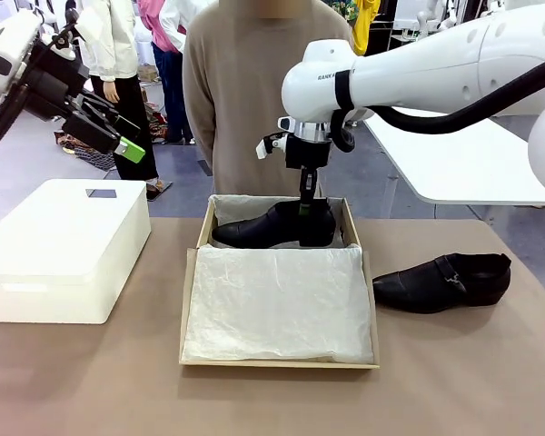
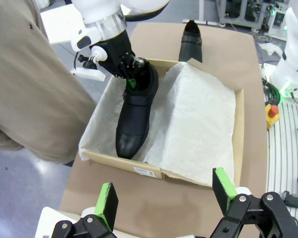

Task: Pack the shoes into the box.
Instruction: Place one shoe of the Shoes into the Shoes Box, then place the other shoe of the Shoes into the Shoes Box.

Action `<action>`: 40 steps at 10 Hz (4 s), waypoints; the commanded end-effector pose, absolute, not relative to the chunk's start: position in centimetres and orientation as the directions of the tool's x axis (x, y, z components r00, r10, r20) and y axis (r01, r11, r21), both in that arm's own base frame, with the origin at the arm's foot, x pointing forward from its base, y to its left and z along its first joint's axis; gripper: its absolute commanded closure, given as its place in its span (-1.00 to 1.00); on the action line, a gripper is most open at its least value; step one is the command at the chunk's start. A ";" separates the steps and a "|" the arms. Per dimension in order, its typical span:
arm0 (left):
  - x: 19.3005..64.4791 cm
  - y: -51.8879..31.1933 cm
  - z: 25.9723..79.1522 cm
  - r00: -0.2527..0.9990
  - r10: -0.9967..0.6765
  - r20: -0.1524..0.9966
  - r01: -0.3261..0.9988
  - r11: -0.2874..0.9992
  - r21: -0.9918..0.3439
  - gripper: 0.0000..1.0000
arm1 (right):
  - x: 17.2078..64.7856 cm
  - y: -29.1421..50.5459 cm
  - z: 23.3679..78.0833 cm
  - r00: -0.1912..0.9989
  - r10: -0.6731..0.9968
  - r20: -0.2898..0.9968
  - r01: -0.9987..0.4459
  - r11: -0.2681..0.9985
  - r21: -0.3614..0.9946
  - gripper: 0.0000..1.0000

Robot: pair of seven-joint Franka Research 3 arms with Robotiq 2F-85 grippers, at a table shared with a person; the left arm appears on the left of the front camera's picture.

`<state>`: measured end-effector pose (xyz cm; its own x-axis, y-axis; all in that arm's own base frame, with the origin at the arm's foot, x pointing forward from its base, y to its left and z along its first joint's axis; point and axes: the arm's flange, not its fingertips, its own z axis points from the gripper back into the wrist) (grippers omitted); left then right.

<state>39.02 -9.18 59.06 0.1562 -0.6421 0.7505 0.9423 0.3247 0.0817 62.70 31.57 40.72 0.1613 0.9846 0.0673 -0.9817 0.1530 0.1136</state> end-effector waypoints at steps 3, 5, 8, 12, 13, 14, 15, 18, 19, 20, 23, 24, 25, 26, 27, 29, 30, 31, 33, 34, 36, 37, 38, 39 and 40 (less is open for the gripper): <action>39.2 -9.1 59.0 0.135 -0.630 0.765 0.948 0.307 0.086 -1.00 | 61.5 32.0 38.5 0.131 0.989 0.074 -0.988 0.124 0.088 1.00; 39.2 -9.1 59.0 0.135 -0.630 0.765 0.948 0.307 0.086 -1.00 | 61.5 32.0 37.7 0.127 0.989 0.069 -0.988 0.120 0.093 1.00; 39.2 -9.1 59.0 0.135 -0.630 0.765 0.948 0.307 0.086 -1.00 | 61.5 31.9 37.7 0.116 0.992 0.053 -0.987 0.110 0.115 0.24; 39.2 -9.1 59.0 0.135 -0.630 0.765 0.948 0.307 0.086 -1.00 | 61.4 31.5 38.8 0.124 0.989 0.081 -0.981 0.110 0.160 -1.00; 39.2 -9.1 59.0 0.135 -0.630 0.765 0.948 0.307 0.086 -1.00 | 61.3 31.2 39.7 0.124 0.988 0.092 -0.980 0.107 0.169 -1.00; 39.2 -9.1 59.0 0.135 -0.630 0.765 0.948 0.307 0.086 -1.00 | 61.0 31.1 40.6 0.114 0.989 0.094 -0.979 0.096 0.182 -1.00; 39.2 -9.1 59.0 0.135 -0.630 0.765 0.948 0.307 0.086 -1.00 | 60.8 31.0 41.2 0.103 0.991 0.089 -0.979 0.086 0.184 -1.00; 39.2 -9.1 59.0 0.135 -0.630 0.765 0.948 0.307 0.086 -1.00 | 60.1 31.1 42.6 0.082 0.993 0.080 -0.983 0.067 0.171 -1.00; 39.2 -9.1 59.0 0.135 -0.630 0.765 0.948 0.307 0.086 -1.00 | 60.0 31.2 42.8 0.095 0.992 0.078 -0.982 0.081 0.170 -1.00; 39.2 -9.1 59.0 0.135 -0.630 0.765 0.948 0.307 0.086 -1.00 | 59.9 31.1 42.9 0.104 0.992 0.066 -0.984 0.093 0.152 -1.00; 39.2 -9.1 59.0 0.135 -0.630 0.765 0.948 0.307 0.086 -1.00 | 60.3 31.5 42.6 0.104 0.993 0.063 -0.983 0.093 0.160 -1.00; 39.2 -9.1 59.0 0.135 -0.630 0.765 0.948 0.307 0.086 -1.00 | 60.2 30.7 44.5 0.098 0.992 0.076 -0.988 0.087 0.130 -1.00; 39.2 -9.1 59.0 0.135 -0.630 0.765 0.948 0.307 0.086 -1.00 | 59.9 29.6 46.1 0.098 0.992 0.077 -0.991 0.091 0.097 -1.00; 39.2 -9.1 59.0 0.135 -0.630 0.765 0.948 0.307 0.086 -1.00 | 59.3 28.2 47.5 0.100 0.992 0.076 -0.993 0.094 0.069 -1.00; 39.2 -9.1 59.0 0.135 -0.630 0.765 0.948 0.307 0.086 -1.00 | 58.5 26.6 48.7 0.118 0.990 0.079 -0.993 0.115 0.035 -1.00; 39.2 -9.1 59.0 0.135 -0.630 0.765 0.948 0.307 0.086 -1.00 | 56.9 22.8 50.4 0.158 0.982 0.102 -0.987 0.161 -0.021 -1.00; 39.2 -9.1 59.0 0.135 -0.630 0.765 0.948 0.307 0.086 -1.00 | 56.2 20.7 50.7 0.177 0.978 0.112 -0.982 0.183 -0.038 -1.00; 39.2 -9.1 59.0 0.135 -0.630 0.765 0.948 0.307 0.086 -1.00 | 55.5 18.7 51.0 0.174 0.977 0.124 -0.982 0.182 -0.051 -1.00; 39.2 -9.1 59.0 0.135 -0.630 0.765 0.948 0.307 0.086 -1.00 | 54.8 14.7 51.4 0.178 0.978 0.110 -0.979 0.187 -0.081 -1.00; 39.2 -9.1 59.0 0.135 -0.630 0.765 0.948 0.307 0.086 -1.00 | 54.7 13.1 51.4 0.180 0.977 0.117 -0.979 0.190 -0.075 -1.00; 39.2 -9.1 59.0 0.135 -0.630 0.765 0.948 0.307 0.086 -1.00 | 54.4 10.8 50.8 0.194 0.974 0.121 -0.977 0.203 -0.067 -1.00; 39.2 -9.1 59.0 0.135 -0.630 0.765 0.948 0.307 0.086 -1.00 | 54.5 9.8 50.4 0.198 0.972 0.130 -0.977 0.206 -0.053 -1.00; 39.2 -9.1 59.0 0.135 -0.630 0.765 0.948 0.307 0.086 -1.00 | 54.6 9.3 50.2 0.192 0.971 0.140 -0.979 0.199 -0.043 -1.00; 39.2 -9.1 59.0 0.135 -0.630 0.765 0.948 0.307 0.086 -1.00 | 54.9 9.3 50.1 0.191 0.972 0.137 -0.978 0.200 -0.055 -1.00; 39.2 -9.1 59.0 0.135 -0.630 0.765 0.948 0.307 0.086 -1.00 | 55.0 9.8 50.6 0.225 0.969 0.098 -0.973 0.230 -0.037 -1.00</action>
<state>39.09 -9.17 59.02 0.1597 -0.6402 0.7515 0.9419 0.3267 0.0782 55.05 9.51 50.33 0.2227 0.9695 0.1020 -0.9733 0.2271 -0.0339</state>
